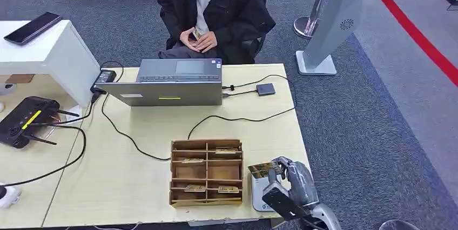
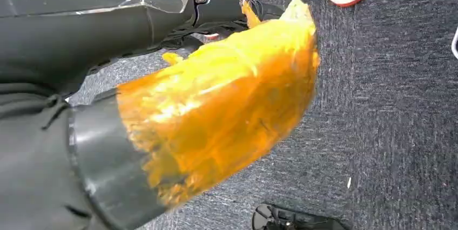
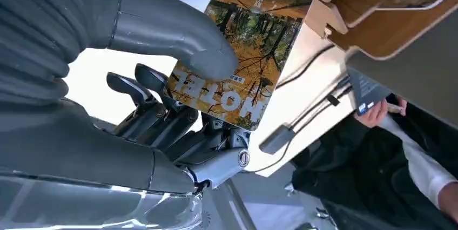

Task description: Pass the card to the sensor for recognition and then transmit it.

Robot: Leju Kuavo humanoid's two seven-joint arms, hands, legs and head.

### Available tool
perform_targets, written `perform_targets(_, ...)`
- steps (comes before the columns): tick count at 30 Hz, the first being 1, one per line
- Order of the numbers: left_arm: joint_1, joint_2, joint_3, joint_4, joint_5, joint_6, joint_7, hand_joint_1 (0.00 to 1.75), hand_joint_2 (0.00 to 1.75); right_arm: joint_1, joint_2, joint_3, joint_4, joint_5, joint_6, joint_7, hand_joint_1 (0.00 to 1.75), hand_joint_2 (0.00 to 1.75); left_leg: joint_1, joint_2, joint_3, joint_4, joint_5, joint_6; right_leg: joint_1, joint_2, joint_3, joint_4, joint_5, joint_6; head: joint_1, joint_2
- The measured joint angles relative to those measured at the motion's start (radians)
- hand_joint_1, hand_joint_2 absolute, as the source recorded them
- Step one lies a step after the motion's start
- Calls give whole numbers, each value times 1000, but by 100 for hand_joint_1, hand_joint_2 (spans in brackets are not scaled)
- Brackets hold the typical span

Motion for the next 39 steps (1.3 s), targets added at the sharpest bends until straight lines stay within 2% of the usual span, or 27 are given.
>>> perform_targets(12,0,-1,1,0,0,1,-1,0,0,12,0,-31,-69,34,-23,-35,175,175,0,0,0,0,0,0,0,0,0,0,0,0,0,0)
perform_targets(25,0,-1,8,0,-2,1,-6,0,0,9,0,-48,-156,63,-34,-106,175,175,0,0,0,0,0,0,0,0,0,0,0,0,0,0)
perform_targets(39,0,-1,8,0,-13,1,-9,0,0,-47,3,-47,-209,98,-36,-163,175,175,0,0,0,0,0,0,0,0,0,0,0,0,0,0)
